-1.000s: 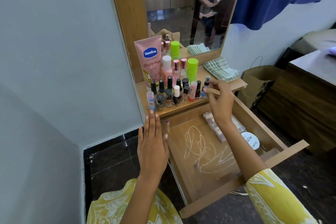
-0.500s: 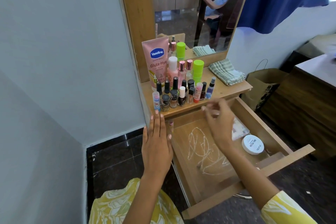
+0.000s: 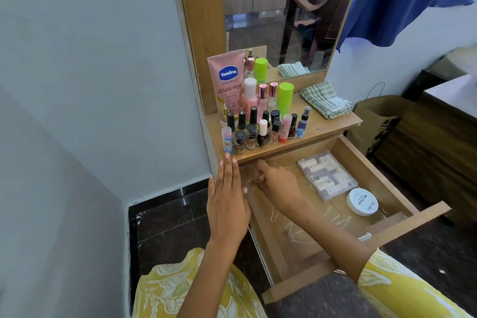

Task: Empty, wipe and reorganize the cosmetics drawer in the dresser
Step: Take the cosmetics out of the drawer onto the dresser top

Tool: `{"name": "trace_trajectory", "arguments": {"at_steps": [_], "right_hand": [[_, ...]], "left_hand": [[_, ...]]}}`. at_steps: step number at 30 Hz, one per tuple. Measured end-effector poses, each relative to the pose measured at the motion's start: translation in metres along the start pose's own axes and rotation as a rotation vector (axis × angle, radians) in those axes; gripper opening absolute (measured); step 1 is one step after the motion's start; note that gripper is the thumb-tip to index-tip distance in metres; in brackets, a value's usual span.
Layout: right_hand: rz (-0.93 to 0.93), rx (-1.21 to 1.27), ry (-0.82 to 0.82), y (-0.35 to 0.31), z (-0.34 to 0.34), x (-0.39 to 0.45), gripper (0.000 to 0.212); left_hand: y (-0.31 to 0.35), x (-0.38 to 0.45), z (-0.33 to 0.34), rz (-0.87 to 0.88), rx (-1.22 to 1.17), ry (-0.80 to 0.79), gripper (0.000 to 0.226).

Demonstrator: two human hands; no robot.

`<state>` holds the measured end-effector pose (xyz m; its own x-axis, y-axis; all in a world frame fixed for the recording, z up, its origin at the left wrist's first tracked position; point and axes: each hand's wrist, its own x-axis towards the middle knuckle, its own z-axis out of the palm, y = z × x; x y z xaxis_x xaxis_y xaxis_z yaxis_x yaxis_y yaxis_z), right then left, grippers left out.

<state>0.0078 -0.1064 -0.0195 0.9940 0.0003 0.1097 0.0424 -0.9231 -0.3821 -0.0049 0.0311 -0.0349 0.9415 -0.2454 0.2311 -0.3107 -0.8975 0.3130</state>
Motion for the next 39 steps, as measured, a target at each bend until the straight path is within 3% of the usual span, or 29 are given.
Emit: {"name": "trace_trajectory", "arguments": {"at_steps": [4, 7, 10, 13, 20, 29, 39], "right_hand": [[0.121, 0.303, 0.087, 0.018, -0.018, -0.011, 0.023], [0.204, 0.528, 0.322, 0.031, -0.039, -0.021, 0.025], [0.231, 0.560, 0.586, 0.045, -0.061, -0.020, 0.018], [0.248, 0.641, 0.696, 0.053, -0.077, -0.011, 0.021], [0.218, 0.649, 0.686, 0.051, -0.083, 0.004, 0.024], [0.087, 0.754, 0.710, 0.017, -0.047, 0.010, 0.031], [0.111, 0.613, 0.773, 0.005, -0.029, 0.021, 0.028]], "left_hand": [[0.020, -0.008, -0.004, -0.076, -0.060, -0.022, 0.065], [0.045, -0.014, -0.005, 0.009, -0.106, -0.024, 0.062], [0.063, -0.005, -0.005, 0.135, -0.070, -0.041, 0.060], [0.067, 0.008, -0.003, 0.165, -0.009, -0.096, 0.062], [0.061, 0.025, 0.004, 0.131, 0.109, -0.177, 0.065], [0.056, 0.025, 0.010, 0.145, 0.151, -0.157, 0.066], [0.055, 0.024, 0.012, 0.152, 0.156, -0.137, 0.066]]}}
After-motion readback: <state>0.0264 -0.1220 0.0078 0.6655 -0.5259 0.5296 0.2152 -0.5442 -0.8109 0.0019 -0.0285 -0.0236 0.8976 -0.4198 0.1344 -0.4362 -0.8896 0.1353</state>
